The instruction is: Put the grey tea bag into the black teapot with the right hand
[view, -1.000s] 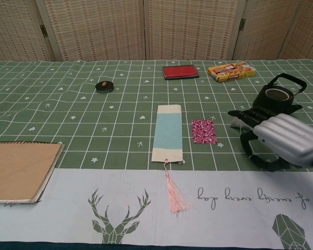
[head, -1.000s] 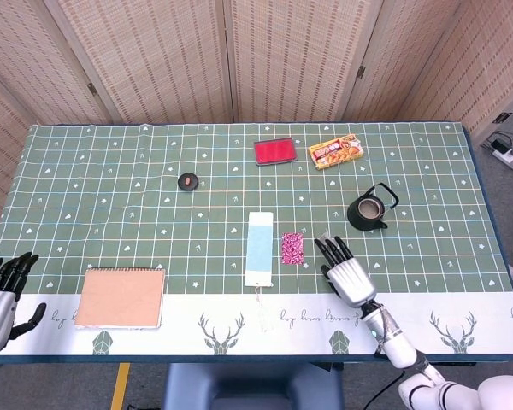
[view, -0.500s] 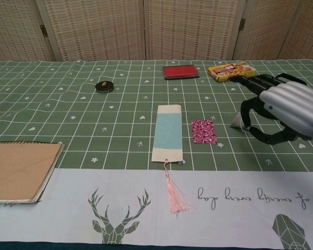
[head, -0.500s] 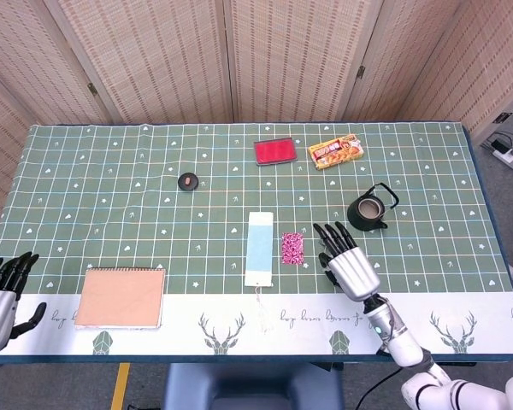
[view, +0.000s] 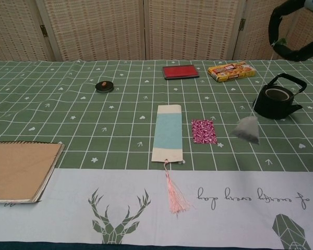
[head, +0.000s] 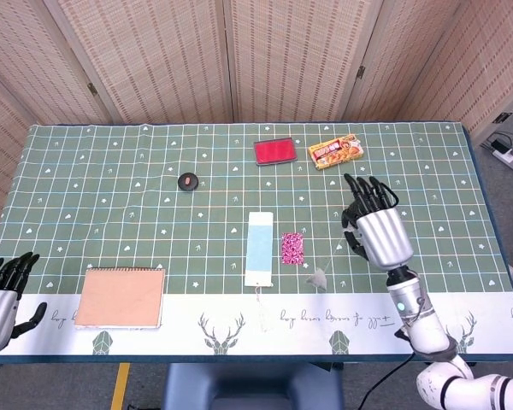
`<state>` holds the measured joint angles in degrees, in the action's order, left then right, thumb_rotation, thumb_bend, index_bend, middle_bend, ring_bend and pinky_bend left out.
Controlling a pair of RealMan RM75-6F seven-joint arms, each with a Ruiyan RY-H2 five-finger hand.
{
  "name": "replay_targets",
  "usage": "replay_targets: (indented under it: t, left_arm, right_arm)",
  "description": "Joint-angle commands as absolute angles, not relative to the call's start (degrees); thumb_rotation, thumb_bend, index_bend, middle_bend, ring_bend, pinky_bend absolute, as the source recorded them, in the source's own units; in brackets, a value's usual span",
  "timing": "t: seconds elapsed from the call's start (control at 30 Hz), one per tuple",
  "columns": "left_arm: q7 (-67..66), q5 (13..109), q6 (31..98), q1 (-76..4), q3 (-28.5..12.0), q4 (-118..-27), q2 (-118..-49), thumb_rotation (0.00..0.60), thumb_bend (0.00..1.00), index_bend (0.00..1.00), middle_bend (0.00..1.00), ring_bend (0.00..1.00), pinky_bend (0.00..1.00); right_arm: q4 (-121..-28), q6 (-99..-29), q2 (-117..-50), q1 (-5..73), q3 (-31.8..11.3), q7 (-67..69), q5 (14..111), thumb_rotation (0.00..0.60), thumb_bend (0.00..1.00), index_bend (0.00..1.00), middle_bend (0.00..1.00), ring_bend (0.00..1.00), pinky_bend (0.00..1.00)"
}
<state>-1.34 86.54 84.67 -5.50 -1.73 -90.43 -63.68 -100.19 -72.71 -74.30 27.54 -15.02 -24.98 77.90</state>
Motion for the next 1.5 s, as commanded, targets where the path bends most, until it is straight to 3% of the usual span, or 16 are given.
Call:
replay_targets:
  t: [0.03, 0.53, 1.5]
  left_arm:
    - [-1.6, 86.4, 84.8, -5.4, -1.8, -90.5, -63.8, 0.600, 0.34, 0.00, 0.04, 0.07, 0.01]
    - [-3.7, 85.4, 83.4, -6.0, -1.8, -90.5, -64.4, 0.600, 0.34, 0.00, 0.04, 0.07, 0.00]
    - [-4.1, 83.8, 81.4, -6.9, -2.2, -90.2, -64.6, 0.600, 0.34, 0.00, 0.04, 0.07, 0.01]
  right_arm:
    - [-100.3, -72.1, -72.6, 27.5, -16.2, -23.7, 75.5, 0.600, 0.46, 0.66, 0.00, 0.00, 0.00]
    - [-98.8, -68.0, -66.3, 28.7, -21.3, -16.1, 64.3, 0.600, 0.46, 0.66, 0.00, 0.00, 0.00]
    - [-86.5, -62.7, -71.2, 33.9, -20.8, -13.0, 55.4, 0.600, 0.46, 0.66, 0.00, 0.00, 0.00]
